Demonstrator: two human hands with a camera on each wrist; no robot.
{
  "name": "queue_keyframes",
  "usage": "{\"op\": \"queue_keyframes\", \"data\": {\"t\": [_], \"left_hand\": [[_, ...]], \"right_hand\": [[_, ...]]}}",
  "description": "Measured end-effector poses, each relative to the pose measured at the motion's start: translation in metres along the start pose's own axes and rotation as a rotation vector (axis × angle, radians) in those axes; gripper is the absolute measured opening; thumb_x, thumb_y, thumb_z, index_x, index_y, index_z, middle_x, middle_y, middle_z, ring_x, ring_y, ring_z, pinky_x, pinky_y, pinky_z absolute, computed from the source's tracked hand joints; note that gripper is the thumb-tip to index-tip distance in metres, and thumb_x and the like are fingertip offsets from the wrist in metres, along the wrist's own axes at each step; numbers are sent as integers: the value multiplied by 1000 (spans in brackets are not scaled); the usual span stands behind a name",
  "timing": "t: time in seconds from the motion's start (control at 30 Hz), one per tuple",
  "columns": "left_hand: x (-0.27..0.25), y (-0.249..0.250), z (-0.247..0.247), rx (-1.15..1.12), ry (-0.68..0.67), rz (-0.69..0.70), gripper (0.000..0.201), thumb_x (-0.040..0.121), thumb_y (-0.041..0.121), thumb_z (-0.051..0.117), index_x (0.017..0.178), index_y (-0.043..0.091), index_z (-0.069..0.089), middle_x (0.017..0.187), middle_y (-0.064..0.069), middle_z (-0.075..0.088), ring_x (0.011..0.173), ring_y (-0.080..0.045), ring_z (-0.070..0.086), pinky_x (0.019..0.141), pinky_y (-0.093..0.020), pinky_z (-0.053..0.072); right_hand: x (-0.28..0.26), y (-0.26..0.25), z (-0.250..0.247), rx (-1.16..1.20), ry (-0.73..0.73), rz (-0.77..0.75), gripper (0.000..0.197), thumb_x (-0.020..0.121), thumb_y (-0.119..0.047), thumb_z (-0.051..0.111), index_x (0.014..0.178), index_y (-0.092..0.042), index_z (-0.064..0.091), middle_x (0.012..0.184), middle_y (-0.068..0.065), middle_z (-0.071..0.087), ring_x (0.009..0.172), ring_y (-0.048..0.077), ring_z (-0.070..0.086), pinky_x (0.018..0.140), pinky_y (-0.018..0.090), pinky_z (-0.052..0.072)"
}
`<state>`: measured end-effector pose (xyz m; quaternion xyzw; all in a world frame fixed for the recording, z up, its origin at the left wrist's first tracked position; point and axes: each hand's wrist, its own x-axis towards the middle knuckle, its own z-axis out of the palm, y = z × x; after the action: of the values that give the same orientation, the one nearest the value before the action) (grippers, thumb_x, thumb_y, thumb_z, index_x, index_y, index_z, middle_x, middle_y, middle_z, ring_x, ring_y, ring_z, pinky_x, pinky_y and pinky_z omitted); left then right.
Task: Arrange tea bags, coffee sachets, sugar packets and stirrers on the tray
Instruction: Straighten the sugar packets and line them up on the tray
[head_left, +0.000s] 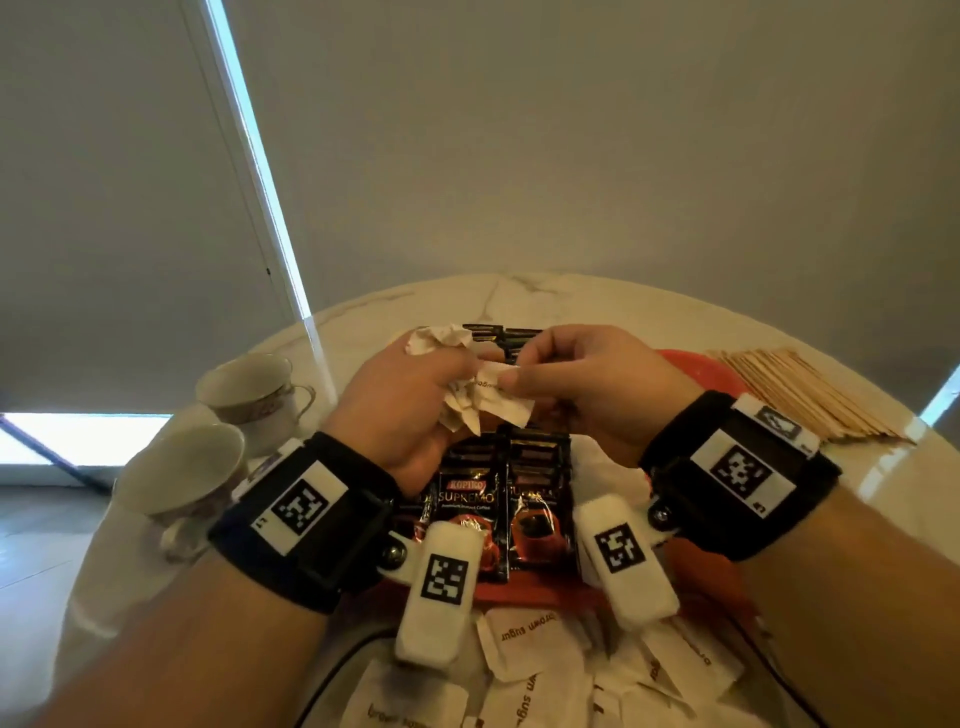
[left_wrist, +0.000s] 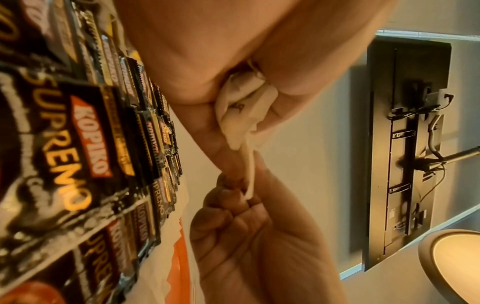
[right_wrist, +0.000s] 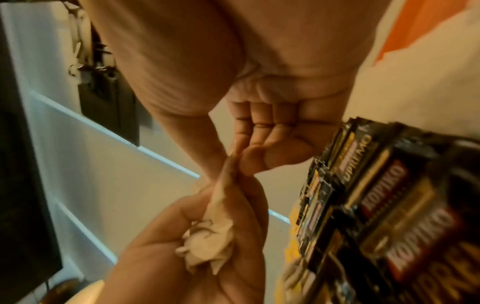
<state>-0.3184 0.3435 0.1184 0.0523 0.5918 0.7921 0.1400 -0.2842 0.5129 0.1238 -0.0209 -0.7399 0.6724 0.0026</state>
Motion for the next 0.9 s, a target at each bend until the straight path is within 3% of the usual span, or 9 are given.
{"op": "queue_keyframes", "data": {"t": [0.2,0.3,0.37,0.47,0.53,0.6,0.67,0.77,0.9], "left_hand": [[-1,2,-5,38,-24,13,20,91,-10,63,89,10,64,85,-10,73,71,-18,74,54,-31,58],[0,1,-6,56,-57,-8,18,87,1,74,79,15,65,92,-14,69,71,-18,64,46,-25,47],[-1,0,-6,70,-104,-4,16,78,22,84,82,17,70,96,-12,68,73,-18,61,43,-21,44],[-2,2,-6,95,-178,-10,49,71,42,86,105,10,72,93,-10,72,67,-16,64,41,-19,41],[-2,0,-7,141,-211,9,52,71,39,91,103,5,68,88,-10,72,64,-17,67,40,-20,40],[-2,-2,-7,206,-225,42,33,71,21,91,85,14,62,80,-8,70,61,-18,66,39,-22,40],[-2,-5,-6,231,-243,47,32,71,8,90,80,17,60,77,-8,69,60,-18,65,39,-23,41],[-6,-4,-3,202,-234,44,28,73,7,87,90,14,66,82,-11,72,62,-19,68,41,-23,43],[-7,-2,-2,106,-125,73,15,84,13,79,95,13,69,89,-13,76,67,-19,67,43,-22,44]], "right_hand": [[-2,3,-16,368,31,-50,15,88,2,68,97,-11,67,94,12,72,78,23,72,64,33,61],[-3,5,-16,372,24,-95,21,89,4,65,104,-10,70,95,12,74,74,20,71,62,30,57],[-4,6,-13,361,-1,-134,25,88,7,65,109,-5,70,95,11,75,77,21,73,69,33,58],[-6,6,-10,324,-23,-175,32,83,11,67,113,0,68,94,13,75,85,26,74,72,33,63],[-8,4,-9,273,-48,-195,34,77,7,73,110,-1,70,92,13,75,87,28,74,76,35,63],[-10,3,-9,253,-36,-211,32,71,-3,77,103,-2,72,90,12,75,84,25,74,73,34,63],[-11,3,-6,256,19,-236,21,77,-5,74,98,-3,73,86,9,75,79,21,73,66,31,61],[-10,3,-2,267,100,-262,11,91,-5,67,101,-4,72,86,8,73,76,19,72,63,30,59],[-13,4,-2,178,-14,-87,41,83,-27,76,114,-1,68,89,4,72,73,15,65,64,27,57]]}}
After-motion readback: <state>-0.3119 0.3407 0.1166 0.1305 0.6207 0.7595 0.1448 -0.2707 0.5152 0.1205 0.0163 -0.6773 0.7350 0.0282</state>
